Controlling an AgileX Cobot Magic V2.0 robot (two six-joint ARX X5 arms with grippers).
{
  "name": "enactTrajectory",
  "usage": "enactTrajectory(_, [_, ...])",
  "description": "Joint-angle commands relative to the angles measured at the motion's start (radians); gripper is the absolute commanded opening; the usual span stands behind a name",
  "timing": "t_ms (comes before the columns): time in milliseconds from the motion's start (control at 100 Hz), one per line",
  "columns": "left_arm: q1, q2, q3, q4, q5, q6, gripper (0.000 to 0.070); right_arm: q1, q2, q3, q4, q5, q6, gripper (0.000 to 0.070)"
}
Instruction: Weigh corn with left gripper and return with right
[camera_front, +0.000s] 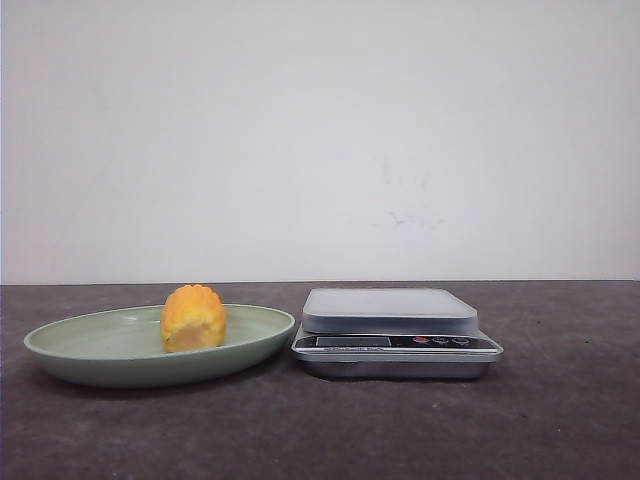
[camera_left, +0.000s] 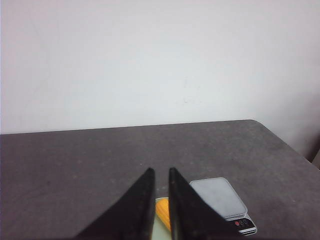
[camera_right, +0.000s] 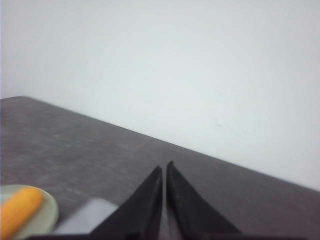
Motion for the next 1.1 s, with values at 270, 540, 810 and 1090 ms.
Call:
enactTrajectory(270, [-0.007, 0.006, 0.023, -0.056, -0.001, -0.001, 0.0, -0.17, -0.296, -0.377, 0.073, 0.0, 0.122, 0.0006])
enactTrajectory(540, [-0.007, 0.006, 0.024, -0.056, -0.001, -0.001, 0.0, -0.166, -0.296, -0.407, -0.01, -0.051, 0.122, 0.0006])
enactTrajectory(810, [-0.007, 0.006, 0.025, -0.056, -0.001, -0.001, 0.0, -0.144, -0.296, -0.407, -0.097, -0.199, 0.116, 0.0006])
enactTrajectory(1090, [-0.007, 0.006, 0.025, -0.056, -0.001, -0.001, 0.0, -0.143, -0.296, -0.407, -0.095, -0.185, 0.115, 0.0006])
